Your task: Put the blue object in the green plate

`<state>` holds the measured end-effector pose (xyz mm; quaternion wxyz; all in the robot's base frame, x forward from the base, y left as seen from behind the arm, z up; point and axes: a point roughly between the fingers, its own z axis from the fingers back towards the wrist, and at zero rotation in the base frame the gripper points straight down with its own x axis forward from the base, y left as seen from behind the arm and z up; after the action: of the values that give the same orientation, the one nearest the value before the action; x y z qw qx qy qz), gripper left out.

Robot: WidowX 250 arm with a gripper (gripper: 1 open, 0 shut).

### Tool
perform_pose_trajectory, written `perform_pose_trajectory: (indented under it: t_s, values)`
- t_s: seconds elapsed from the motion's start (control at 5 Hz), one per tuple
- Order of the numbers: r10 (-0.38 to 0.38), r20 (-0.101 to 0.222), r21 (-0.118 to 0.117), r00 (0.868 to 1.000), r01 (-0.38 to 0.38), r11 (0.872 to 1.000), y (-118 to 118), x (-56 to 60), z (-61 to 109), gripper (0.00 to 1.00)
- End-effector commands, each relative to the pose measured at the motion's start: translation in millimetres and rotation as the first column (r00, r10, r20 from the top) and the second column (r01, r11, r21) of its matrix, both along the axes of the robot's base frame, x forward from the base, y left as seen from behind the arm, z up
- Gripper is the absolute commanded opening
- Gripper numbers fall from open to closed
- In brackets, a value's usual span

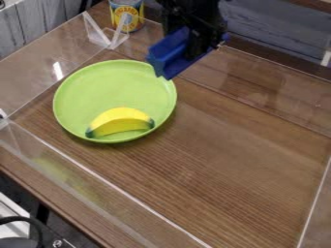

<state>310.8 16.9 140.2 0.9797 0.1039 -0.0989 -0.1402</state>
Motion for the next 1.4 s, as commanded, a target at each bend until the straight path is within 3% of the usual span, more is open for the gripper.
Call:
perform_pose_trajectory:
  t_s: [0.0, 0.2, 0.6, 0.8, 1.2]
  values:
    - [0.040, 0.061, 0.008, 0.997, -0.040, 0.999, 22.1, 6.8, 13.7, 0.00]
    - [0.081, 0.055, 0.012, 0.995, -0.082, 0.997, 41.5, 7.3, 7.5, 0.00]
    - [0.136, 0.041, 0.024, 0.990, -0.137, 0.990, 72.8, -6.6, -8.0, 0.00]
    - [0.141, 0.038, 0.032, 0.989, -0.143, 0.989, 84.5, -7.4, -16.4, 0.00]
    - [0.147, 0.031, 0.040, 0.989, -0.148, 0.988, 90.2, -8.9, -28.0, 0.00]
